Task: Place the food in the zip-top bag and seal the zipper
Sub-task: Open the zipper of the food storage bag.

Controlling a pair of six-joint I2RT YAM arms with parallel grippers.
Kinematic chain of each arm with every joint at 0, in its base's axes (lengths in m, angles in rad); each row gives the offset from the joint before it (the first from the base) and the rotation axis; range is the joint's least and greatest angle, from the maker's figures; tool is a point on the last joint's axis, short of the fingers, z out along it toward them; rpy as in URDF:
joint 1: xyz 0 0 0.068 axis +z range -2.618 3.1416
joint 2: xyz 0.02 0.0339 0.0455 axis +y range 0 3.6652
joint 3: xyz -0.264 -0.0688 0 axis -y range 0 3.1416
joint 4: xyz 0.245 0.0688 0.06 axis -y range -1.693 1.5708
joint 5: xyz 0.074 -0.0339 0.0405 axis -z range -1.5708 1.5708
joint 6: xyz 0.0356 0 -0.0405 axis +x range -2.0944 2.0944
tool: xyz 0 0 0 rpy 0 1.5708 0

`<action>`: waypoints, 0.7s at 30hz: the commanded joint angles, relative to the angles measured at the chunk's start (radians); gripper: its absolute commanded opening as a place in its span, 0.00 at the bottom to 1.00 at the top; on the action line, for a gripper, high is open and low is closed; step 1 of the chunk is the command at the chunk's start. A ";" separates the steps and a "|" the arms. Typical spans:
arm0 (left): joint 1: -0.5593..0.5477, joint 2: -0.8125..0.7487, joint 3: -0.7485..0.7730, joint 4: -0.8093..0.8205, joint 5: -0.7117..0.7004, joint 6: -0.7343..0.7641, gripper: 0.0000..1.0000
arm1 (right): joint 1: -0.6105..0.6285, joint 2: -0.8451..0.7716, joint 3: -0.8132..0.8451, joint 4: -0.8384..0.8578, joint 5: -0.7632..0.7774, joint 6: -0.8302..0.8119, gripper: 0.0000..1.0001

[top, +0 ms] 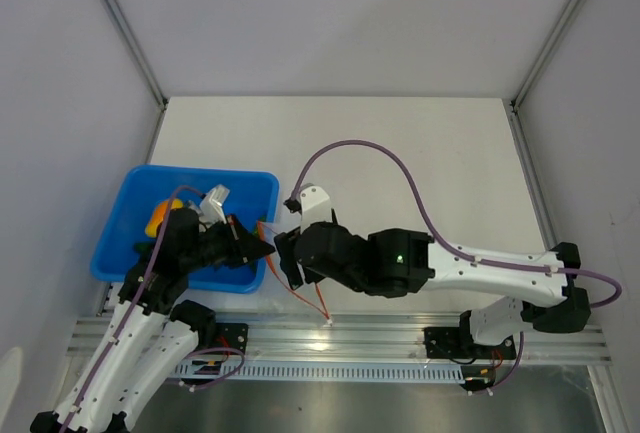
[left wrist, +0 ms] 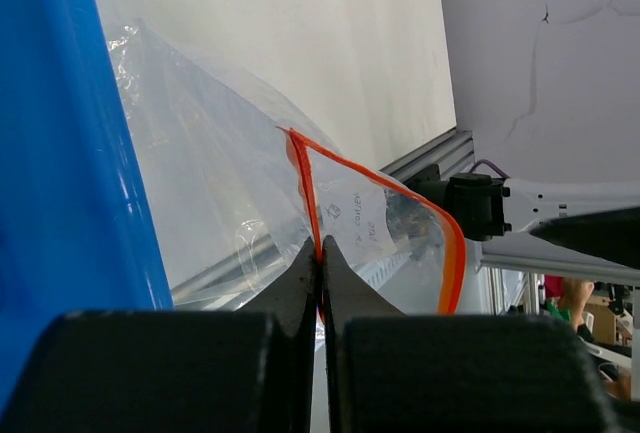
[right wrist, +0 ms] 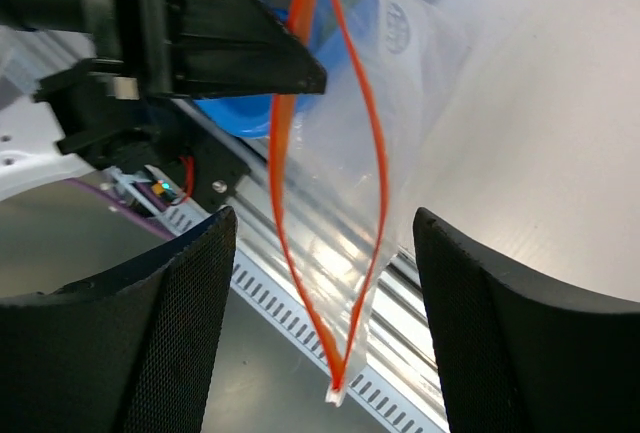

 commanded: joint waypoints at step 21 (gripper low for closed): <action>-0.007 0.008 -0.008 0.228 0.271 -0.007 0.01 | -0.094 0.077 -0.078 -0.130 0.062 0.071 0.01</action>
